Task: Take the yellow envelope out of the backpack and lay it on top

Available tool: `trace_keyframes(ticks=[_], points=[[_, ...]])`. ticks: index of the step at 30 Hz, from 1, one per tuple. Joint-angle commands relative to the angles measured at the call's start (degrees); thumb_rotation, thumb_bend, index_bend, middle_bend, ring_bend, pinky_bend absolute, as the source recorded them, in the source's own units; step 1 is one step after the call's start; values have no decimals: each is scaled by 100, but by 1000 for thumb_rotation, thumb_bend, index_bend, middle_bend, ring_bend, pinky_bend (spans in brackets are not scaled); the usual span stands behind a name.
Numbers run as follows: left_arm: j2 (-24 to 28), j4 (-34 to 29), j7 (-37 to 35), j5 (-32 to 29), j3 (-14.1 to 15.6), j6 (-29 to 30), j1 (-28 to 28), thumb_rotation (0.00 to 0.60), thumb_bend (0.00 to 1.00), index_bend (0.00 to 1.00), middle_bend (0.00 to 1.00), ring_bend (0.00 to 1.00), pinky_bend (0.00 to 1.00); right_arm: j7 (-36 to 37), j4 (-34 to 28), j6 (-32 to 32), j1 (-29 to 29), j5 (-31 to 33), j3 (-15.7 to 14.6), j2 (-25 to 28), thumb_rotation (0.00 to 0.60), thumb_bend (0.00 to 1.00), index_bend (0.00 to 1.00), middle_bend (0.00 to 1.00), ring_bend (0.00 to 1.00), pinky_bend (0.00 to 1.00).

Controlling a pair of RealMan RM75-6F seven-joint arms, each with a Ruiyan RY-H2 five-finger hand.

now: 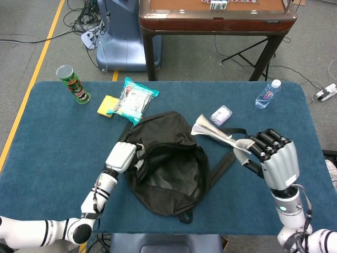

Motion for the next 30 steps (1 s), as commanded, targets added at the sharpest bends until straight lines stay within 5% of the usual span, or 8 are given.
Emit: trace_keyframes(ticks=[1,5,10,15,20,23,27,30], points=[[336,-428,217,91,297,-312,15,600,968,642,489,386,61,112,-83,29,-137,178,166,182,600,520,845,734,675,662],[668,-936,372,72,449,-552,-38,600,747,492,423,345,61,177,-2,-137,-185,324,238,215,600,521,845,734,675,662],[915,-1367,201,242,439,-493,38,564,291,294,380,316,61,275,284,-504,-137,523,283,67,600,520,845,734,675,662],[1182,-1616,-215,665,387,-403,185,359,215,241,377,313,61,347,597,-836,-9,701,364,-180,600,521,845,734,675,662],[1457,-1678,-593,853,236,-247,325,318,206,217,374,312,61,471,1021,-1259,236,913,488,-557,600,520,845,734,675,662],[1504,-1531,-786,708,96,-141,391,344,207,216,375,312,61,485,1359,-1494,414,983,542,-815,600,520,845,734,675,662],[1499,-1238,-912,375,-67,-2,462,581,206,213,374,312,61,602,1836,-1800,651,1105,587,-1230,600,520,845,733,675,662],[1464,-983,-917,154,-138,102,512,600,207,209,375,312,61,673,2207,-2032,833,1179,579,-1601,600,520,845,732,675,662]])
